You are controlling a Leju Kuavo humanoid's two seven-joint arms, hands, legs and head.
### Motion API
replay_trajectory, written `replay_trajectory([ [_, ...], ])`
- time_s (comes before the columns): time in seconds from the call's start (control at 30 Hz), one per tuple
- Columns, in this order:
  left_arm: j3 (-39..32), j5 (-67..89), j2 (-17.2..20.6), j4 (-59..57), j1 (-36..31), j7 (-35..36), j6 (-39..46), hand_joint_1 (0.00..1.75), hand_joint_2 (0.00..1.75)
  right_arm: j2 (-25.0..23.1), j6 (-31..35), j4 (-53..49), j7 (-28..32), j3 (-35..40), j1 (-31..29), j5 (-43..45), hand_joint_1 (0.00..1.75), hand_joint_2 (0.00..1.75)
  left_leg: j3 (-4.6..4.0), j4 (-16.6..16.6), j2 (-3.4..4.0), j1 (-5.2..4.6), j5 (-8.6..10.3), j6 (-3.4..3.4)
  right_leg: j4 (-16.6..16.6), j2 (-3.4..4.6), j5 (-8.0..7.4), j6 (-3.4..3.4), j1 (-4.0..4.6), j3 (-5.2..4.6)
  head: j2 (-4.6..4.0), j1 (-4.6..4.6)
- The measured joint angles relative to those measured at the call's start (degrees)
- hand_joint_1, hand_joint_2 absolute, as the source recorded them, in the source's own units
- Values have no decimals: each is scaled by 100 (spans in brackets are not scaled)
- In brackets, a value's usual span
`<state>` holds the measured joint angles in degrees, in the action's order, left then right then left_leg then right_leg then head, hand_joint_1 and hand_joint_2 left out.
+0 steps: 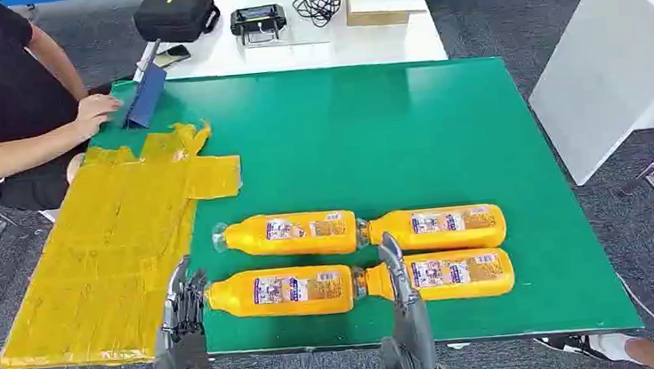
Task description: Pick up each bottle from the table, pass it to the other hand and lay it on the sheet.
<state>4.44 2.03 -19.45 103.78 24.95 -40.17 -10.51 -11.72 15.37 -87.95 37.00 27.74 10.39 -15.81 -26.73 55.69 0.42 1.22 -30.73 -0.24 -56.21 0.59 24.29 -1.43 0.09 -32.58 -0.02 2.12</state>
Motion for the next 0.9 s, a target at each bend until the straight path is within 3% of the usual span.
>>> replay_trajectory([
  [0.3,219,142,20,-13,-169,0,544,0,0,-90,1064,171,-765,61,-760,-2054,0,175,13,0,1,0,4,0,0,0,-3,0,0,11,0,0],
  [0.4,337,35,59,-118,-298,2,553,0,0,21,558,499,-1437,94,-1213,-2519,0,175,24,1,1,-1,4,0,-1,1,-3,-1,0,19,0,2],
  [0.57,350,-33,136,-240,-383,0,407,0,0,376,-352,1158,-1536,79,-1916,-2305,0,175,23,2,0,-2,4,1,0,0,-3,-1,-3,21,0,2],
  [0.9,260,55,146,-439,-478,0,81,0,0,516,-1197,2250,-2216,677,-3079,-3084,0,175,21,1,1,0,4,1,-3,0,-3,-1,-1,20,0,2],
])
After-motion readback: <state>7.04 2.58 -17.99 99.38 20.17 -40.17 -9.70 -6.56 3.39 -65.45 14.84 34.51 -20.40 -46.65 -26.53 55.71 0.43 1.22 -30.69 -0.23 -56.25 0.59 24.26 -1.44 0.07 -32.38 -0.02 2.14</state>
